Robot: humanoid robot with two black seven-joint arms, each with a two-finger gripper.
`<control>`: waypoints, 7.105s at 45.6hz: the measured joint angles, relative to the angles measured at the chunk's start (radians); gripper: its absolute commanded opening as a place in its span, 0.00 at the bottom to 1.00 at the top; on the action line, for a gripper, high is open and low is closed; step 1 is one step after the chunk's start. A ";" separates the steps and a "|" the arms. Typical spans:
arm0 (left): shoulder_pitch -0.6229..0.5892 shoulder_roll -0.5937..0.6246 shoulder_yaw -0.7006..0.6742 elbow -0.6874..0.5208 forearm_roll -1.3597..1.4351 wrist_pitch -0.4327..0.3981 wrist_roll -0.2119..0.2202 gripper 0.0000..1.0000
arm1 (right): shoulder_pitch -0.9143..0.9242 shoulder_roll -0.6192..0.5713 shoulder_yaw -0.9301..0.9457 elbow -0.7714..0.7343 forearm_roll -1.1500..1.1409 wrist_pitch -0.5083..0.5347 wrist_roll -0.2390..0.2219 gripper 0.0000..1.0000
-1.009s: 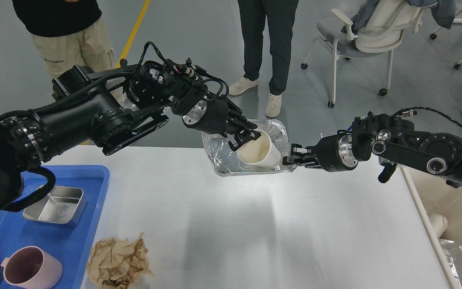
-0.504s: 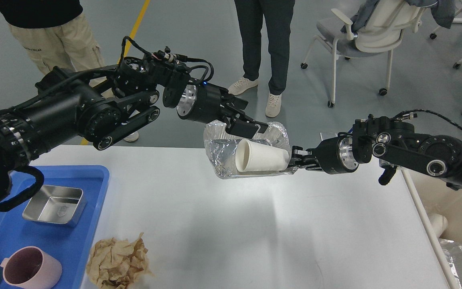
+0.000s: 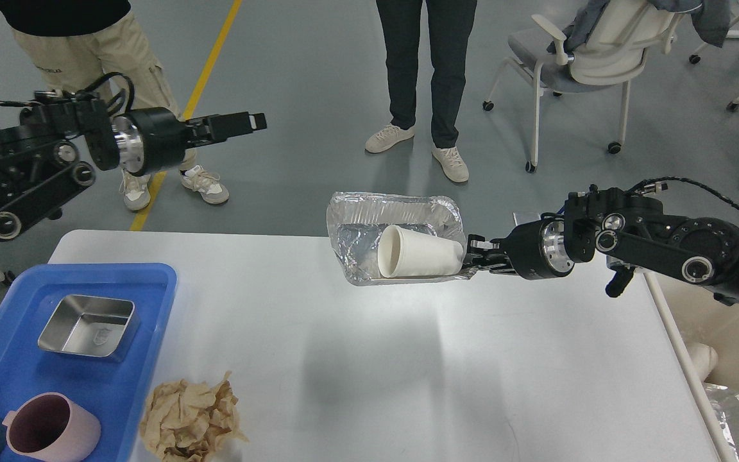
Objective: Tidy desktop
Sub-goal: 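Drop the paper cup into the foil tray and withdraw the left gripper, then move the left gripper down toward the crumpled brown paper, then grasp the crumpled brown paper with the left gripper, then lift the crumpled paper up toward the foil tray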
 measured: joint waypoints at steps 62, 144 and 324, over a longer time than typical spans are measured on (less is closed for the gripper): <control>0.689 0.850 -0.042 -0.484 -0.601 0.198 -0.062 0.97 | 0.000 -0.010 -0.010 0.000 0.000 -0.005 0.001 0.00; 0.407 0.211 0.138 -0.420 1.071 0.077 -0.271 0.97 | 0.009 0.005 0.002 0.006 0.002 -0.016 0.001 0.00; -0.242 0.101 -0.025 -0.293 0.524 -0.164 -0.315 0.08 | 0.014 -0.001 0.000 0.038 0.002 -0.031 0.003 0.00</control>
